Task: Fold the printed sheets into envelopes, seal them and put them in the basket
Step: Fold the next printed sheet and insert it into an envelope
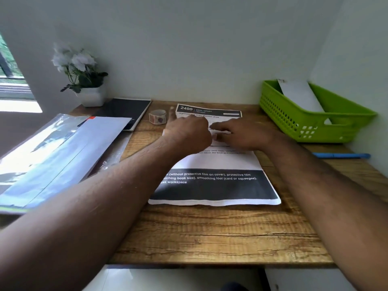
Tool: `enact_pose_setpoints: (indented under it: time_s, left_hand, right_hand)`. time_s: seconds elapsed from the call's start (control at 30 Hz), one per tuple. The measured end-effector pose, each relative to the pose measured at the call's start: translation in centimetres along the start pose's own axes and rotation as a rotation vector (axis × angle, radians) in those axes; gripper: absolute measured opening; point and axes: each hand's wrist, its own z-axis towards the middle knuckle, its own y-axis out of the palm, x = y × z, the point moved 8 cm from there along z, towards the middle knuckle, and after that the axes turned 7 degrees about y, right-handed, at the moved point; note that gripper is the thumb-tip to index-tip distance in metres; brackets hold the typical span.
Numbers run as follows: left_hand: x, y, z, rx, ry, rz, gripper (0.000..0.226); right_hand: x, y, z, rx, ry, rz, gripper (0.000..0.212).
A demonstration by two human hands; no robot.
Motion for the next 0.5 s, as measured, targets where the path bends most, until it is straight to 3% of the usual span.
enact_pose_setpoints:
  time_s: [0.2,0.37,0.5]
  left_hand:
    - [0.7,2.8,0.0,-0.013,-0.011,-0.258,0.035]
    - [0.7,2.4,-0.4,-0.069,-0.031,-0.176,0.034]
    - [-0.6,1.8,-0.8,-0.123,-0.072,-0.084,0.034]
  right_hand:
    - [-0.9,2.2,1.1,-0.009,0.025,0.010,0.033]
    - [0.3,2.7,1.2,-0.045,0.063,0.019,0.043]
    - [4.1,1.5,1.0,-0.029,0.252,-0.072,0.044]
